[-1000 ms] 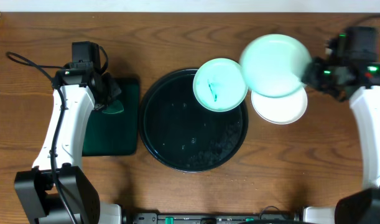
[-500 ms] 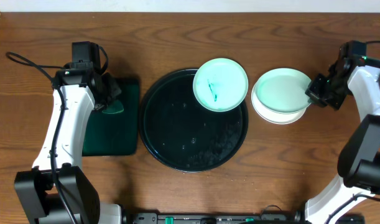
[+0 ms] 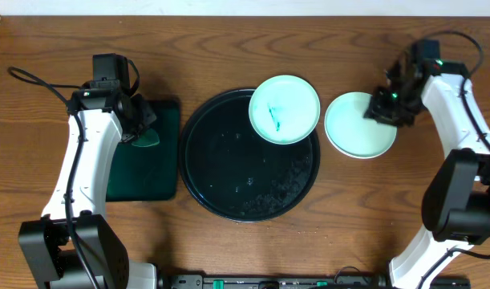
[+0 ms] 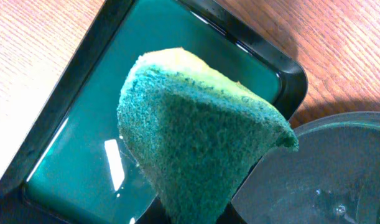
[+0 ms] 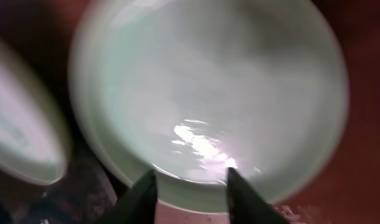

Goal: Clean dirty plates on tray and stack at the side
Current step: 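Drag last stained green plate onto black tray center with right gripper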

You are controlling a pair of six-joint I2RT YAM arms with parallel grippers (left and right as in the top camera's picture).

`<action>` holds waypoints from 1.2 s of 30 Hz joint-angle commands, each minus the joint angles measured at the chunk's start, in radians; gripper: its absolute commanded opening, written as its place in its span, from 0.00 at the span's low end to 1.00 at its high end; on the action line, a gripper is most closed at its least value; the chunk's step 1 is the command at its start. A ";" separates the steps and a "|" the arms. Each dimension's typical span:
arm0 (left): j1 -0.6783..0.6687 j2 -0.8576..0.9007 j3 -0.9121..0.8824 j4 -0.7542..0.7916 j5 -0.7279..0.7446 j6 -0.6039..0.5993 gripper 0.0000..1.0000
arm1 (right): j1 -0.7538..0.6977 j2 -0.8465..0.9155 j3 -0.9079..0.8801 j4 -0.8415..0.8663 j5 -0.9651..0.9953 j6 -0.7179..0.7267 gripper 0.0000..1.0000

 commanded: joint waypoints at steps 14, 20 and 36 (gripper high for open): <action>0.003 0.051 -0.011 0.000 -0.008 0.048 0.07 | 0.254 0.232 0.139 0.263 -0.137 -0.327 0.54; 0.003 0.052 -0.011 -0.001 -0.008 0.048 0.07 | 0.264 0.267 0.138 0.270 -0.140 -0.306 0.20; 0.002 -0.013 -0.011 -0.024 0.016 0.100 0.07 | 0.367 0.083 0.161 0.092 -0.132 -0.059 0.01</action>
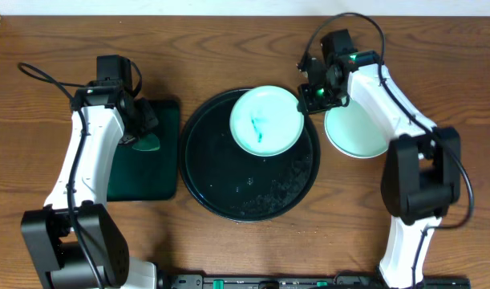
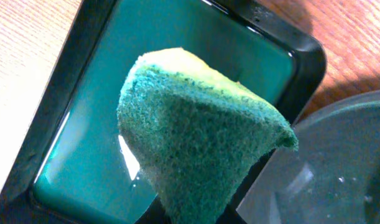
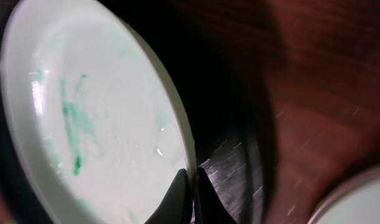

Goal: Clean dirty plates on tray and stack at the side
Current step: 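Drag last stained green plate onto black tray center with right gripper, then scrub green plate with sponge while right gripper holds its rim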

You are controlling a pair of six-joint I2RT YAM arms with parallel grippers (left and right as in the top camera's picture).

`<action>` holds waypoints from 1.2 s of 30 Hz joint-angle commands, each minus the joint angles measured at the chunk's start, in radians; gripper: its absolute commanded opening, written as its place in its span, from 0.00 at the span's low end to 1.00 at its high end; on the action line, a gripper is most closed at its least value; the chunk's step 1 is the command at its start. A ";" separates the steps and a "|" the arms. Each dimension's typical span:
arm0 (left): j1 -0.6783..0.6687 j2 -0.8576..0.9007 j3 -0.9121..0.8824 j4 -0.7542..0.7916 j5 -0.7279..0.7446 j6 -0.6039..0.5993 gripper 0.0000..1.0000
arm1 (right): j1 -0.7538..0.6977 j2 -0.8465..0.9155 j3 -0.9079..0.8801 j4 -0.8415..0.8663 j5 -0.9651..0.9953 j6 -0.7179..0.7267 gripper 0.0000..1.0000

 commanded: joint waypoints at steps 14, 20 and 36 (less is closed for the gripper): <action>-0.156 -0.059 -0.011 -0.029 0.043 -0.005 0.07 | 0.164 0.156 0.003 -0.027 0.014 0.267 0.01; -0.256 -0.031 -0.011 0.005 0.042 -0.075 0.07 | 0.169 0.261 0.003 -0.024 -0.013 0.299 0.01; -0.465 0.327 -0.011 0.190 0.160 -0.076 0.07 | 0.163 0.261 0.003 -0.017 -0.024 0.303 0.01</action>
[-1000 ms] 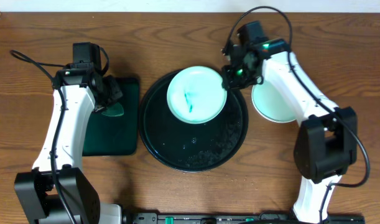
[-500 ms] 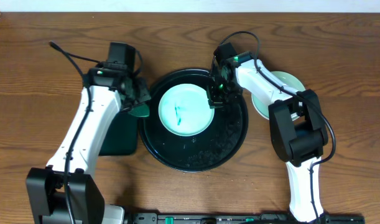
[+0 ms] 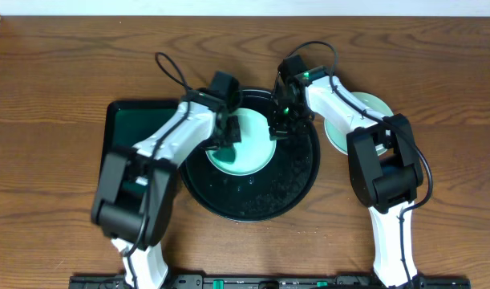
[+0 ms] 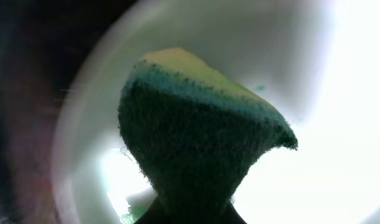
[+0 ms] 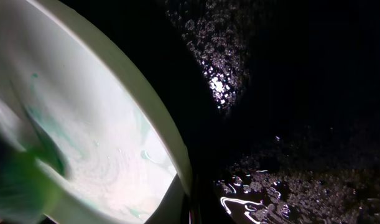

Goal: Clean dirty plates on tray and stack at the side
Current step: 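Scrub green plate with sponge while right gripper holds its rim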

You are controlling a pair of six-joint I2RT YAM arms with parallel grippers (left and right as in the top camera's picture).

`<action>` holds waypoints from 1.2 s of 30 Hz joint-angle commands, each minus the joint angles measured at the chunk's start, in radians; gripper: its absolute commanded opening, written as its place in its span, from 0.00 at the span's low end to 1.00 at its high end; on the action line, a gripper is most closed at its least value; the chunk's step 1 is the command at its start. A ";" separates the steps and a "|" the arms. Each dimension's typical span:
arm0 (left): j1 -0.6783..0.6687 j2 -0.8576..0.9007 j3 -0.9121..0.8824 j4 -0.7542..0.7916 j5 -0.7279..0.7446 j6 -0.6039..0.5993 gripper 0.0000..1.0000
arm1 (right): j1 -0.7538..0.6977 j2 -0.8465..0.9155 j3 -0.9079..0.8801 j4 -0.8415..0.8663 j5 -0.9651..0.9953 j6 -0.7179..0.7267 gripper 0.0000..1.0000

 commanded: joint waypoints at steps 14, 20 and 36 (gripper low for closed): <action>0.024 0.072 -0.011 0.167 -0.069 0.144 0.08 | 0.028 0.063 -0.014 0.029 0.001 0.022 0.01; 0.023 0.071 -0.008 0.261 -0.255 0.069 0.07 | 0.028 0.063 -0.014 0.024 0.005 0.022 0.01; 0.018 0.071 -0.008 -0.072 0.300 0.449 0.07 | 0.026 0.063 -0.014 0.026 0.005 0.022 0.01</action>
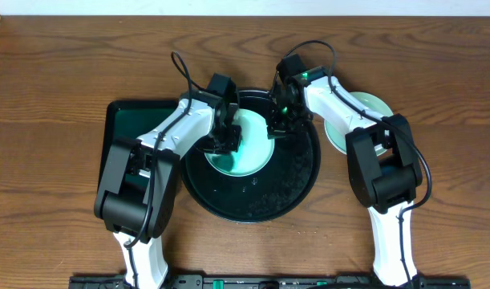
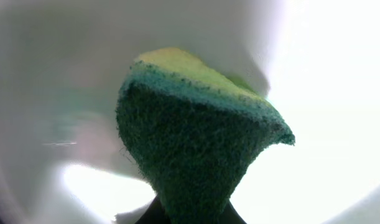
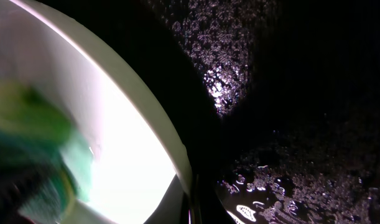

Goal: Clean dirty plates on tray and stack at the side
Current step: 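Scrub green plate with sponge while right gripper holds its rim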

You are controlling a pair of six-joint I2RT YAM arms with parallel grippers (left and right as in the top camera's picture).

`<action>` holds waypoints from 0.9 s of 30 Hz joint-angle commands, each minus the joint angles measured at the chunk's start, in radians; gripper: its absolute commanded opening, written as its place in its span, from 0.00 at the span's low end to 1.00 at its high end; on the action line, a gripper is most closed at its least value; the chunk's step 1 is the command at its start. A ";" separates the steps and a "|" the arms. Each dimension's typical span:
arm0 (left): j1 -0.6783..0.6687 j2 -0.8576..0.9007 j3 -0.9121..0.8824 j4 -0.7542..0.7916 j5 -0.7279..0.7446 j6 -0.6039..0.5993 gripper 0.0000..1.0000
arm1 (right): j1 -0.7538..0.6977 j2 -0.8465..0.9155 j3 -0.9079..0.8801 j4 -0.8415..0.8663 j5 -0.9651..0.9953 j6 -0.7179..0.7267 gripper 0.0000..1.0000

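Observation:
A mint-green plate [image 1: 253, 156] lies in the middle of the round black tray [image 1: 293, 185]. My left gripper [image 1: 229, 136] is shut on a green-and-yellow sponge [image 2: 196, 130], which is pressed onto the plate's face [image 2: 326, 93]. My right gripper [image 1: 277, 124] is shut on the plate's right rim [image 3: 171, 143], its jaws pinched over the edge [image 3: 193, 199]. In the right wrist view the sponge [image 3: 34, 143] is a green blur at the plate's left. Whether any stain is left on the plate cannot be told from the glare.
A second mint plate [image 1: 373, 112] rests on the wood right of the tray, partly under my right arm. A rectangular black basin of green water [image 1: 124, 128] sits to the left. The tray floor [image 3: 289, 93] is wet with droplets.
The sponge has shifted a little across the plate, and in the right wrist view it now covers the spot where green smears showed. My right gripper holds the rim in the same place.
First my left gripper held the sponge over the basin, and my right gripper was open above the plate on the wood. Then the right gripper was shut on the smeared plate's rim, nearer the tray's middle. Since 1.2 s ago the sponge has been on that plate.

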 commanded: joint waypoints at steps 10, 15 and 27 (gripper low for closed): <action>-0.005 0.029 -0.026 0.193 -0.295 -0.111 0.07 | 0.020 0.061 -0.015 0.001 0.015 0.015 0.01; -0.005 0.029 -0.026 0.078 -0.563 -0.339 0.07 | 0.020 0.061 -0.015 0.000 0.014 0.015 0.01; -0.014 0.029 -0.026 -0.004 0.230 0.077 0.07 | 0.019 0.061 -0.015 -0.007 0.014 0.008 0.01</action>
